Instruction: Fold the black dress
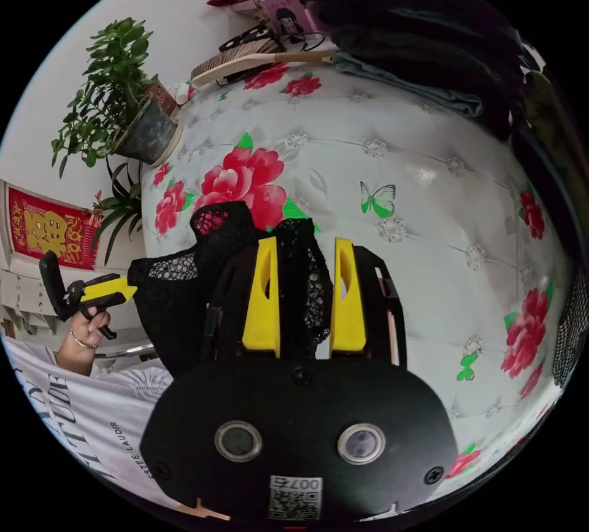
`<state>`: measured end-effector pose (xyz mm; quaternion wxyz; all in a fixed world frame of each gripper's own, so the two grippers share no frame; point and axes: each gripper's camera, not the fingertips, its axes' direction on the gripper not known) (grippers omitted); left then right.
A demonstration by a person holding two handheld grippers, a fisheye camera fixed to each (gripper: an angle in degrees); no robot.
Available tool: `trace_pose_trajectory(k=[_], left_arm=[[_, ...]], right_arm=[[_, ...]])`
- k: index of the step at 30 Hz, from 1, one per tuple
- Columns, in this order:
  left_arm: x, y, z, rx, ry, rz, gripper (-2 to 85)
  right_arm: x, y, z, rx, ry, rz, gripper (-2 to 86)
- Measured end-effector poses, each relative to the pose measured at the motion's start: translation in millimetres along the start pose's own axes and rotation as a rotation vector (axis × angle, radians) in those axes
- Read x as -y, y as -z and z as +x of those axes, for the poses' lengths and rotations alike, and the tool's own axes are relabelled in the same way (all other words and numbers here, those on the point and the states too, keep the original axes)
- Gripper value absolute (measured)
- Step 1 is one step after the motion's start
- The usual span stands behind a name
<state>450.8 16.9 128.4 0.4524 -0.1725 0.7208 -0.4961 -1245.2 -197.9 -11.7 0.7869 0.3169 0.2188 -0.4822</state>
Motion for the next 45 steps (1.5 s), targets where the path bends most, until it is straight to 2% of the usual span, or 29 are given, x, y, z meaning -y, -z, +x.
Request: trace_pose_trajectory(k=[2,4,7,12,18,22,26,29,32,38,45], left_arm=[[-14.2,8.2,-6.4,0.006,0.008,0.015,-0.4],[-22.5,11.0,-13.9,-0.001,0.018,0.016,-0.4],[-32.1,16.5,-27.0,-0.001,0.027,0.025,-0.4],[-32.8,50.3,-33.8,0.027,-0.021,0.11,-0.5],[-15.6,147.2,16.4,0.035,-0.218,0.372,-0.5],[-17.8,258.5,98.6,0.022,-0.446,0.638,-0.6],[-66.5,383.1,193.7,0.024,-0.647,0.927,-0.6],[-127.3,459.0,247.6,0.019,-0.719,1.121,-0.7],[-198.2,518.4,287.1,0.021,-0.78,1.31,-0.7],[-316.6,601.1,326.1,-0.005,-0.867,1.573,-0.8],[-344.8,626.1,360.6,0.087,-0.864,1.631,-0.7]], right_arm=[[-0.2,-31.4,-7.9,0.003,-0.01,-0.095,3.0],[-11.2,-38.9,-10.8,0.02,-0.023,-0.107,1.4],[-42.3,-10.0,-14.6,0.003,-0.003,0.035,0.3],[-122.6,109.0,-15.0,0.02,-0.029,0.388,-0.1],[-266.4,271.8,-76.6,-0.181,0.057,0.779,-0.2],[-372.1,377.7,-155.2,-0.379,0.172,1.028,-0.2],[-479.9,463.3,-236.9,-0.514,0.224,1.272,-0.2],[-552.2,499.4,-289.9,-0.592,0.257,1.417,-0.3],[-615.3,512.9,-336.5,-0.717,0.3,1.522,-0.3],[-700.4,519.1,-386.1,-0.751,0.37,1.663,-0.3],[-695.3,515.6,-391.1,-0.818,0.374,1.616,-0.3]])
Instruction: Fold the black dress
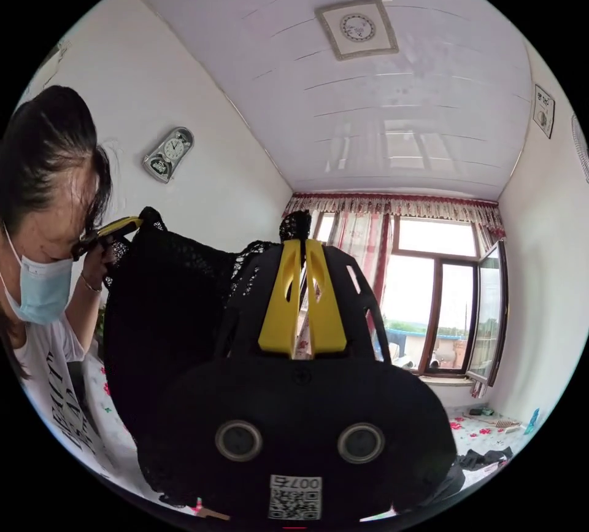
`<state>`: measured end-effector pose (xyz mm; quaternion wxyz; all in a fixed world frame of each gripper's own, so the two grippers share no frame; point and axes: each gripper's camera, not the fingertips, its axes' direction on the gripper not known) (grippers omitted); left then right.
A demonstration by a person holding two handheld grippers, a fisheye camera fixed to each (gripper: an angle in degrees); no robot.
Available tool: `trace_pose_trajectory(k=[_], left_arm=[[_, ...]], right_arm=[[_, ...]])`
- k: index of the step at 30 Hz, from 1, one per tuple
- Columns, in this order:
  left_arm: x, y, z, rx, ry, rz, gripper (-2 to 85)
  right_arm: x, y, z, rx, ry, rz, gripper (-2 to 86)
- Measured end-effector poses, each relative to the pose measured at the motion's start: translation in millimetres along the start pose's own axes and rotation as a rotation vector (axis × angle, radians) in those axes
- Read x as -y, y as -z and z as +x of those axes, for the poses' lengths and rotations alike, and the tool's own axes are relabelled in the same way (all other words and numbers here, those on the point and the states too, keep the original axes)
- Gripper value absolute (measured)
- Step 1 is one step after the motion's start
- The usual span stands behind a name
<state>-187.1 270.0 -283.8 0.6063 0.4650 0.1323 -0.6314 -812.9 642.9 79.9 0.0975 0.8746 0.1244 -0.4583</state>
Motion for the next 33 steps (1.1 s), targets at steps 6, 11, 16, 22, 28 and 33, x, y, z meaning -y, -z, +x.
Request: trace_pose_trajectory(k=[6,11,16,22,28,33], left_arm=[[-39.3,-103.4,18.0,-0.04,0.004,-0.208,-0.5],[-156.3,-276.3,44.5,-0.098,-0.034,-0.569,0.9],[-314.1,-444.7,72.4,-0.178,0.017,-0.934,8.2],[-495.2,-481.4,68.1,-0.114,0.114,-1.29,8.9],[-634.7,-320.9,64.2,-0.238,0.363,-1.618,8.7],[-642.3,-207.6,93.3,-0.336,0.54,-1.848,9.2]], right_arm=[[-69.3,-89.8,21.7,-0.04,-0.08,-0.208,-0.2],[-183.0,-212.1,56.9,-0.038,-0.237,-0.455,0.0],[-311.3,-334.7,82.2,-0.143,-0.359,-0.736,1.2],[-496.5,-344.5,97.5,-0.26,-0.566,-1.091,3.8],[-624.0,-215.2,29.1,-0.132,-0.659,-1.5,5.4],[-632.4,-141.3,-7.1,-0.041,-0.838,-1.652,6.6]])
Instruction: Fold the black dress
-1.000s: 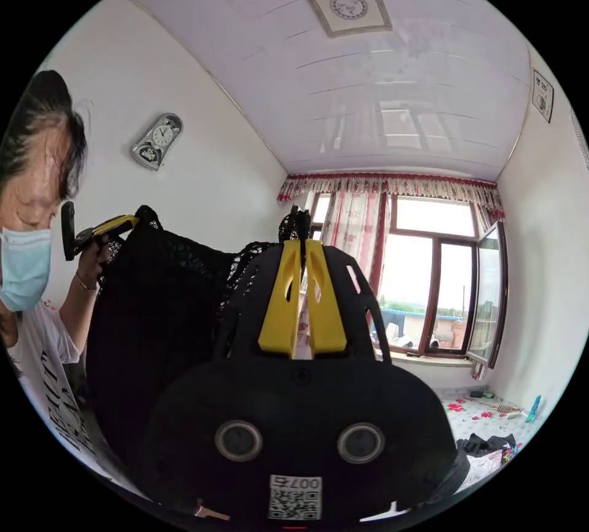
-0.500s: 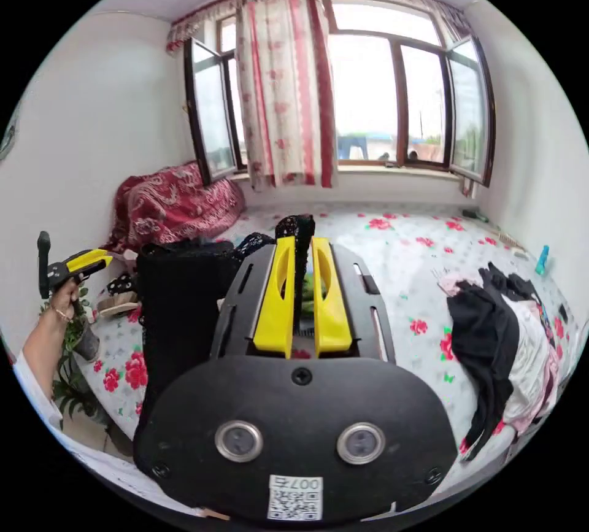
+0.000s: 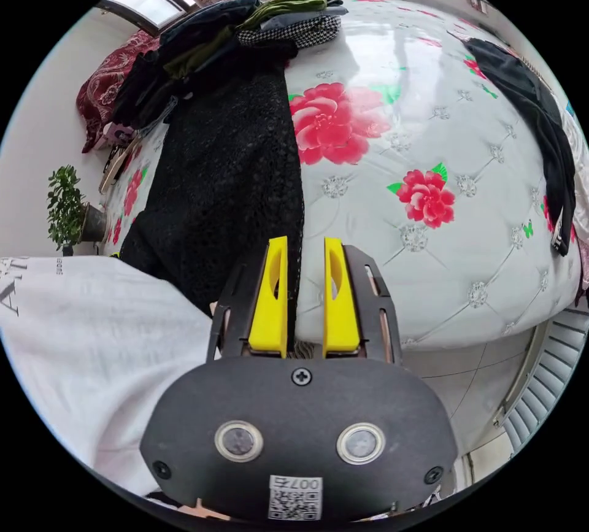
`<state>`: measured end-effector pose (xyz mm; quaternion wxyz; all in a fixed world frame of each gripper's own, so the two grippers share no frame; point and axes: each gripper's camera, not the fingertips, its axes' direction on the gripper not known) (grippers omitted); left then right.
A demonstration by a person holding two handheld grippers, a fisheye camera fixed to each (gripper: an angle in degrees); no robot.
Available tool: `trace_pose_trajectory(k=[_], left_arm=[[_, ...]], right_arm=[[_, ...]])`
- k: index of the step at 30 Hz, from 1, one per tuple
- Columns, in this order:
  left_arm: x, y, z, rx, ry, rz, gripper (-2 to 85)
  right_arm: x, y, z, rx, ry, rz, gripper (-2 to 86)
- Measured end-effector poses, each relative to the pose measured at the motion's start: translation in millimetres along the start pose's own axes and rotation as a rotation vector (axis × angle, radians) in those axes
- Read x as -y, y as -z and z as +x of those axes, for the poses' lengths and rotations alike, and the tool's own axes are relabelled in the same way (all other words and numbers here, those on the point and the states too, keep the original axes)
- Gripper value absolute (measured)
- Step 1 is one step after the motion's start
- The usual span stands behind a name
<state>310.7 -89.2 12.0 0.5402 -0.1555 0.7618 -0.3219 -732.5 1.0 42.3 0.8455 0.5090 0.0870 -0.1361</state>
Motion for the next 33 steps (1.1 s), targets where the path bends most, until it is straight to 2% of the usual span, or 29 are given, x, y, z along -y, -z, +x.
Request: trace_pose_trajectory(k=[3,5,9,10,11,13,14,17,20,23,26,29,33], left_arm=[[-9.8,0.0,23.8,-0.089,-0.051,-0.03,10.9],[5.6,-10.2,54.4,-0.133,-0.18,-0.103,11.0],[29.1,-31.4,94.2,-0.053,-0.304,-0.192,5.2],[37.3,-30.5,101.0,0.03,-0.318,-0.201,0.5],[45.2,-29.2,102.7,0.103,-0.323,-0.206,-0.1],[57.9,-25.4,100.9,0.012,-0.339,-0.224,-0.6],[68.0,-20.5,98.0,-0.078,-0.328,-0.216,-0.7],[100.8,-0.2,86.5,-0.15,-0.231,-0.12,-0.9],[132.7,18.5,71.1,-0.239,-0.09,-0.014,-0.7],[136.9,30.2,70.8,-0.211,-0.041,0.055,0.2],[107.7,29.0,77.0,-0.162,-0.048,0.07,5.8],[58.6,13.7,78.5,-0.196,-0.038,0.05,10.5],[3.8,-4.5,80.4,-0.2,-0.017,0.05,13.2]], right_arm=[[-9.0,13.3,-3.5,0.039,0.062,-0.02,7.5],[-2.4,19.3,-0.5,0.097,0.103,-0.052,7.8],[8.8,6.3,2.7,0.186,0.133,-0.13,6.9],[12.8,-2.7,0.3,0.22,0.14,-0.166,6.1],[17.0,-12.1,-4.3,0.231,0.151,-0.207,5.1],[25.2,-11.7,-11.4,0.148,0.179,-0.198,2.2],[33.3,-7.8,-14.4,0.14,0.203,-0.19,1.5],[62.0,19.5,-15.8,0.128,0.249,-0.094,0.7],[92.5,53.7,-8.5,0.061,0.197,0.034,1.1],[101.1,74.9,-0.6,0.017,0.128,0.11,3.9],[81.7,78.1,2.3,0.038,0.17,0.085,7.6],[49.5,69.6,11.0,0.106,0.162,0.018,10.1],[17.2,67.6,4.5,0.133,0.165,0.005,11.2]])
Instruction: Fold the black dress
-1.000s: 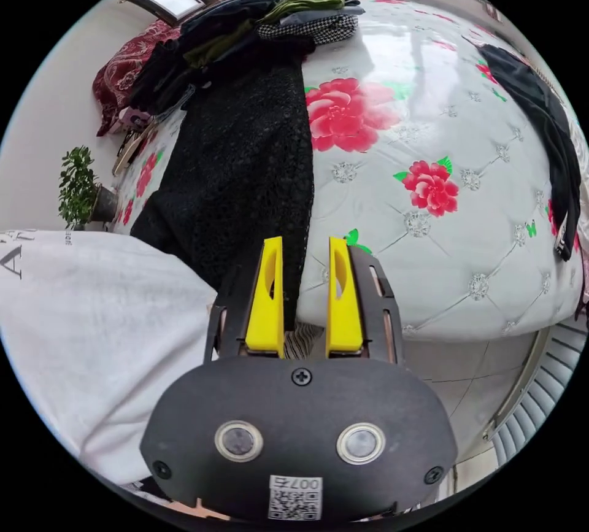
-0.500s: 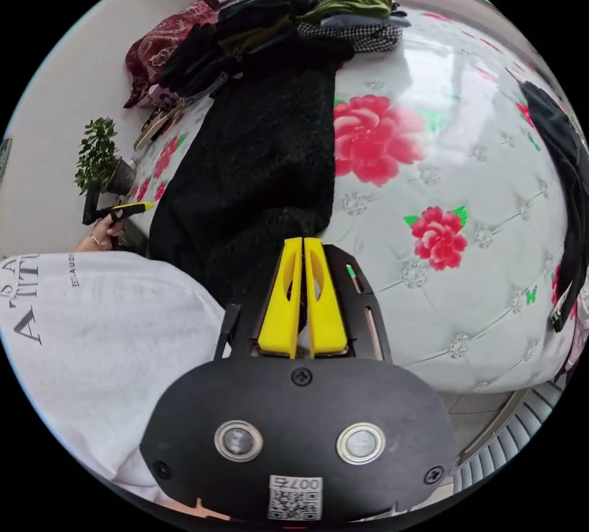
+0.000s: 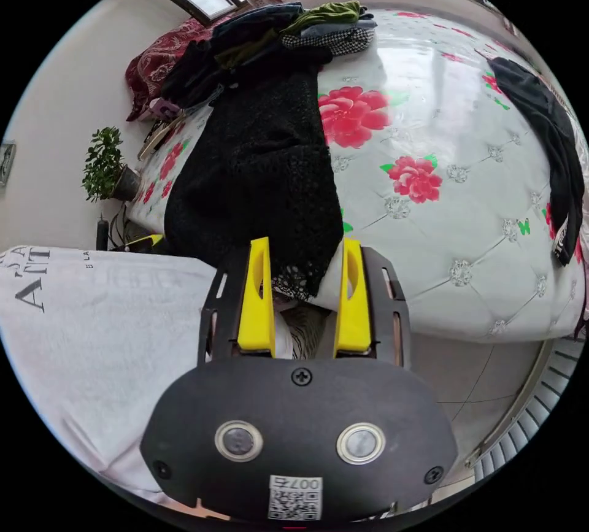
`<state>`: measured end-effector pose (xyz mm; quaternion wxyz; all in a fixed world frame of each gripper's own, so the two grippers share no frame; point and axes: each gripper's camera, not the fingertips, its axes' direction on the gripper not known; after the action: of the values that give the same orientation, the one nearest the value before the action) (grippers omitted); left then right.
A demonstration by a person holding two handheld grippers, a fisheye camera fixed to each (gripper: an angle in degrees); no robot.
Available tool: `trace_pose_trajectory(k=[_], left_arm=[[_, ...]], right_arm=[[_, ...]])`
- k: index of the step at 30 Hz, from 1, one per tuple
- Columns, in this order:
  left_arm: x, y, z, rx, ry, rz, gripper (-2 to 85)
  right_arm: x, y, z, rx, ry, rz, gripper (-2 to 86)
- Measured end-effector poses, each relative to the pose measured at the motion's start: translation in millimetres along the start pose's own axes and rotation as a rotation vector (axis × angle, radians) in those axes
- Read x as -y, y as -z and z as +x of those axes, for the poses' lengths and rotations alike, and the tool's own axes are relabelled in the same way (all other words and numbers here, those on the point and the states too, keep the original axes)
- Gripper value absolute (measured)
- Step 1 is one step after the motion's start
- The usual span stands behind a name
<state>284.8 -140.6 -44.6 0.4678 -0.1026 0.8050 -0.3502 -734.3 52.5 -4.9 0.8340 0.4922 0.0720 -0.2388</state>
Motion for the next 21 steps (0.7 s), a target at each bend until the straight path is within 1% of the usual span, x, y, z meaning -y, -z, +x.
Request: trace_pose_trajectory(k=[3,6,7,8,9,10,11,13,15,16,17,18,19,20,21], left_arm=[[-20.9,-16.7,0.7,0.01,-0.01,-0.027,14.7],[-21.6,-46.7,7.1,-0.01,-0.075,-0.068,17.2],[-18.1,-63.6,11.4,0.004,-0.109,-0.12,16.9],[-13.5,-81.6,16.2,0.012,-0.143,-0.175,13.4],[-11.3,-90.3,18.7,0.021,-0.153,-0.203,10.1],[-7.5,-105.6,25.0,0.051,-0.182,-0.262,4.9],[-5.2,-113.5,32.8,0.092,-0.224,-0.284,1.1],[-2.7,-113.4,38.7,0.115,-0.267,-0.289,0.0],[-3.6,-94.8,30.9,-0.001,-0.274,-0.248,-0.5],[-7.4,-67.9,19.8,-0.068,-0.259,-0.17,-0.6],[-13.2,-35.1,3.9,-0.155,-0.228,-0.081,-0.7],[-17.0,-18.2,-5.0,-0.207,-0.213,-0.036,-0.8],[-25.9,14.2,-23.8,-0.293,-0.174,0.058,-0.8],[-36.2,41.7,-41.6,-0.373,-0.149,0.147,-0.8],[-40.9,51.7,-50.0,-0.418,-0.141,0.18,-0.8]], right_arm=[[-5.4,-4.1,-29.6,-0.08,0.092,0.019,10.9],[4.2,-31.4,-41.1,-0.178,0.141,-0.03,9.0],[8.4,-47.3,-38.5,-0.191,0.138,-0.078,7.6],[12.6,-60.0,-34.0,-0.213,0.107,-0.146,5.4],[13.8,-58.8,-33.6,-0.236,0.097,-0.133,4.3],[14.0,-50.2,-33.9,-0.232,0.106,-0.113,3.2],[12.9,-37.5,-32.7,-0.182,0.123,-0.102,2.3],[6.8,-9.9,-26.2,-0.081,0.154,-0.08,1.3],[-4.6,28.0,-9.5,0.026,0.137,-0.009,0.6],[-14.2,56.7,11.1,0.137,0.086,0.053,0.3],[-24.9,81.1,37.0,0.293,0.022,0.109,0.2],[-30.6,90.5,50.6,0.388,-0.007,0.134,0.1],[-41.9,101.4,76.5,0.559,-0.067,0.165,0.0],[-53.0,104.0,97.5,0.671,-0.127,0.184,0.0],[-58.0,103.0,104.8,0.705,-0.15,0.186,-0.1]])
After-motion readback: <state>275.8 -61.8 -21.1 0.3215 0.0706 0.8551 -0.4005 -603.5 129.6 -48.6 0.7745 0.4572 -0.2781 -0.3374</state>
